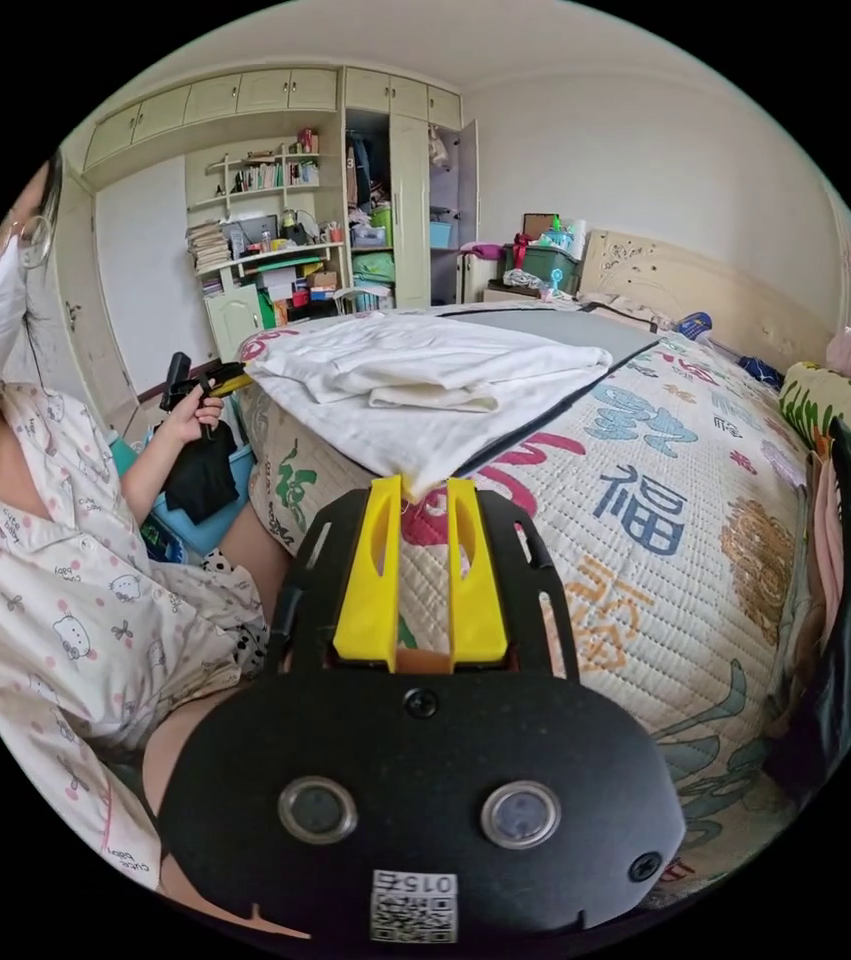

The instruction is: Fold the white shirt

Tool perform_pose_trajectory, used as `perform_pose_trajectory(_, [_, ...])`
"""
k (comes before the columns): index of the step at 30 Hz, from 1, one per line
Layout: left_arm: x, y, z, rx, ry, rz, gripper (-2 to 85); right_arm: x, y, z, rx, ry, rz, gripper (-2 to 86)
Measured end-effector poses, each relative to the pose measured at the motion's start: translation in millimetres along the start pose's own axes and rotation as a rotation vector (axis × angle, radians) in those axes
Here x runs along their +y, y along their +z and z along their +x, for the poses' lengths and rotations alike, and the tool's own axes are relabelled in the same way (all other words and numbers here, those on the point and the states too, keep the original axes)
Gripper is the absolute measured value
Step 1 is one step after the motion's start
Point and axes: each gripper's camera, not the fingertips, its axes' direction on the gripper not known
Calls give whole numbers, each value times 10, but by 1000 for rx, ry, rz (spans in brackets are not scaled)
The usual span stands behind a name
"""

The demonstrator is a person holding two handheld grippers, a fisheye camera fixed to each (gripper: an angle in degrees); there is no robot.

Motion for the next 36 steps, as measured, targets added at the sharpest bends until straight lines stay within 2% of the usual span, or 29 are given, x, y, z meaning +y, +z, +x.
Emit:
perform_pose_trajectory(7, [-87,-174,102,26,22,16,-3,95,-192,-14,32,-20,55,8])
perform_pose_trajectory(11, [-112,-463,192,4,41,128,-7,136,-223,-57,60,-40,33,-1])
perform_pose_trajectory(17, [-160,-544,339,-74,101,101,-6,238,-292,-18,48,-31,37,-1])
perform_pose_trajectory(23, [-143,-488,247,-47,52,101,2,354,-254,-77,65,-63,29,34])
perform_pose_trajectory(30, [-176,-238,205,-85,52,-8,69,462,-154,-161,46,-125,-18,98])
perform_pose_trajectory(33, [-172,-135,206,-76,72,-39,23,487,-78,-239,112,-160,-36,60])
perform_pose_trajectory(36, [-137,-174,196,-80,82,11,2,504,-65,-274,187,-171,-8,15])
